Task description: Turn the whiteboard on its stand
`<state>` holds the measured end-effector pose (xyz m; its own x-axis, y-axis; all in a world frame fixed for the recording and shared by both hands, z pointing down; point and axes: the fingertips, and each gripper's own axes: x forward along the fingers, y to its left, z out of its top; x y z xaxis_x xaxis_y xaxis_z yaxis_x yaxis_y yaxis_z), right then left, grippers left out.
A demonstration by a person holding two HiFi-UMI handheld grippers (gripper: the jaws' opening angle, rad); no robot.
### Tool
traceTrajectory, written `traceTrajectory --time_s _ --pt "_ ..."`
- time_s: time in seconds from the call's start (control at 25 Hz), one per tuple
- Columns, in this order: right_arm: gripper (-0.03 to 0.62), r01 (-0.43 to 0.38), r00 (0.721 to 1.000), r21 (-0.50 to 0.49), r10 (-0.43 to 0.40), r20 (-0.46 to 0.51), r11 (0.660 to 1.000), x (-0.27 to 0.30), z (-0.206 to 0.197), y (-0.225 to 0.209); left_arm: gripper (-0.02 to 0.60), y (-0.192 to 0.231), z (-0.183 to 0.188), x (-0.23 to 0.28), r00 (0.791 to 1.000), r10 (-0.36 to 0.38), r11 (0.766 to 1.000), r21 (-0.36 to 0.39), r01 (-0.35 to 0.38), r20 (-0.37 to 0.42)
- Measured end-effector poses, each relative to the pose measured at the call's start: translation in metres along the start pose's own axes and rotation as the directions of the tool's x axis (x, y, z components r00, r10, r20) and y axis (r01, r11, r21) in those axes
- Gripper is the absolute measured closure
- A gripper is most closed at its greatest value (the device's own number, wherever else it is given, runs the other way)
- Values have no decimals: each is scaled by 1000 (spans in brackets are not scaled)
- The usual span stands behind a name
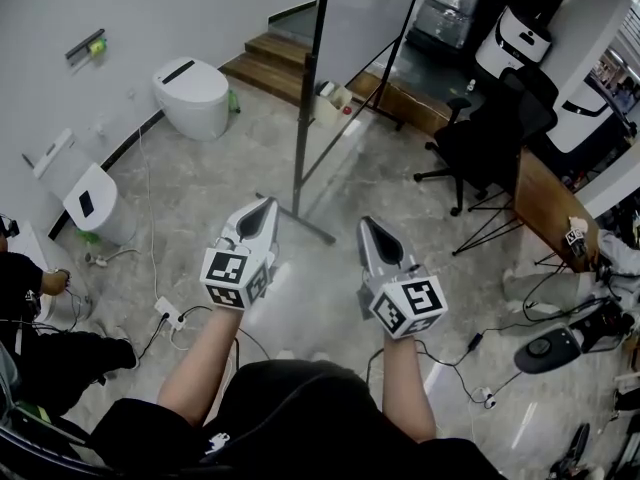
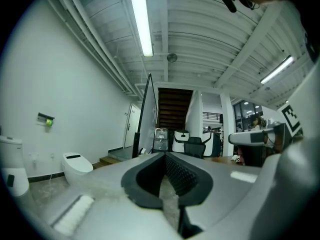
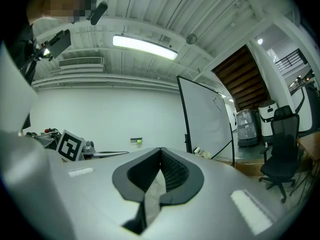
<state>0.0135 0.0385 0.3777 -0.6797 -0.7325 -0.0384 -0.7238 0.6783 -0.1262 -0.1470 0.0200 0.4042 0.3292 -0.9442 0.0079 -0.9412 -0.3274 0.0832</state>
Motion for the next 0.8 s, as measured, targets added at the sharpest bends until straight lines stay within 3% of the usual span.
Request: traceTrajectory --time_s 0.36,0.8 --pt "586 2 1000 9 -2 -7 1000 4 -8 15 578 15 -17 -10 1000 -17 1000 -2 17 -23" --pt "585 -23 1000 21 23 -1 1000 24 -13 -19 578 14 -23 23 999 3 1000 13 -3 -32"
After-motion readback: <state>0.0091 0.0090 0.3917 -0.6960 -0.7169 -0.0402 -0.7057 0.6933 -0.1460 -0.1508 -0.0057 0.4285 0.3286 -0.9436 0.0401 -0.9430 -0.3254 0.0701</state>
